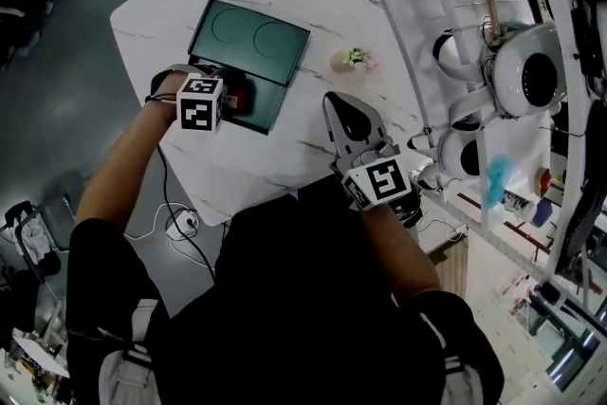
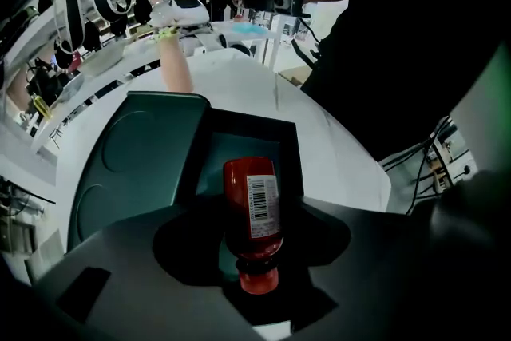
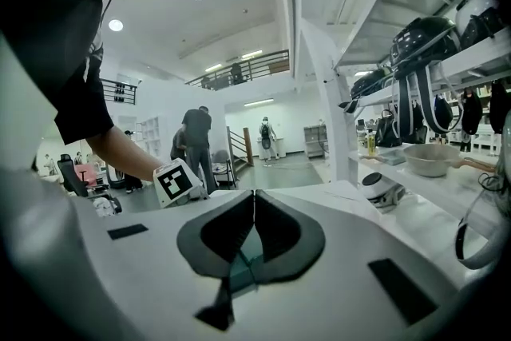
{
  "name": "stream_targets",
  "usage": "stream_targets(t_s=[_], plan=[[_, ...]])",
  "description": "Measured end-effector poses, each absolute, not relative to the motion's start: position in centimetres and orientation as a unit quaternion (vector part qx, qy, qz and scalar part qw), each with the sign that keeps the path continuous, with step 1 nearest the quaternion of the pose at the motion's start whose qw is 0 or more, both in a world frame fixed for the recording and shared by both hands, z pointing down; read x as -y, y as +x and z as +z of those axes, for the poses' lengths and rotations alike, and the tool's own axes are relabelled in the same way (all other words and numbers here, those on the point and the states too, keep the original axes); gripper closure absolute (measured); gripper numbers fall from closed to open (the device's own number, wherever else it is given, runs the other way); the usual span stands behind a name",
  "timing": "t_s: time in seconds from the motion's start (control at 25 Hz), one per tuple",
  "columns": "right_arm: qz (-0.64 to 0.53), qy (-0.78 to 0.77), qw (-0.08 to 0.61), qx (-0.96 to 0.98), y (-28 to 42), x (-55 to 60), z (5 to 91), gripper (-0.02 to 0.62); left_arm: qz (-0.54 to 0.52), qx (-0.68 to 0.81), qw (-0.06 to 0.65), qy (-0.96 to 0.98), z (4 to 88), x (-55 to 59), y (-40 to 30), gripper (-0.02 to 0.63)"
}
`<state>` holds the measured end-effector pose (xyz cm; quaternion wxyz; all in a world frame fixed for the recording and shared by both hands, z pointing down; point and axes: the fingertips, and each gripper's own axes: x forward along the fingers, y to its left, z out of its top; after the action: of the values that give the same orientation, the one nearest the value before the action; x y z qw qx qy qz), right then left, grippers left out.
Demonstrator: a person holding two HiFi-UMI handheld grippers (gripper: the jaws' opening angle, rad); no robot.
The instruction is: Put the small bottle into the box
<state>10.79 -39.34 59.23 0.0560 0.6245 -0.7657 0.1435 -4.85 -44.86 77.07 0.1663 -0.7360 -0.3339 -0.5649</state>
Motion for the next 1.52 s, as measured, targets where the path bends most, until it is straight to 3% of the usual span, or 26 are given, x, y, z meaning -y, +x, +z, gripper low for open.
stream_targets(t_s=[1.08, 1.52], plan=[[0.150, 0.657, 0.058, 0.737, 11.4, 37.9, 59.7, 0.563, -0.598, 0.346, 0.166, -0.703, 81.5, 43.9, -4.9, 0.370], [0.141, 0.656, 0.043, 0.740, 11.0, 38.6, 59.1, 0.563, -0.591, 0.351, 0.157, -0.709, 80.0, 44.6, -4.9, 0.333]])
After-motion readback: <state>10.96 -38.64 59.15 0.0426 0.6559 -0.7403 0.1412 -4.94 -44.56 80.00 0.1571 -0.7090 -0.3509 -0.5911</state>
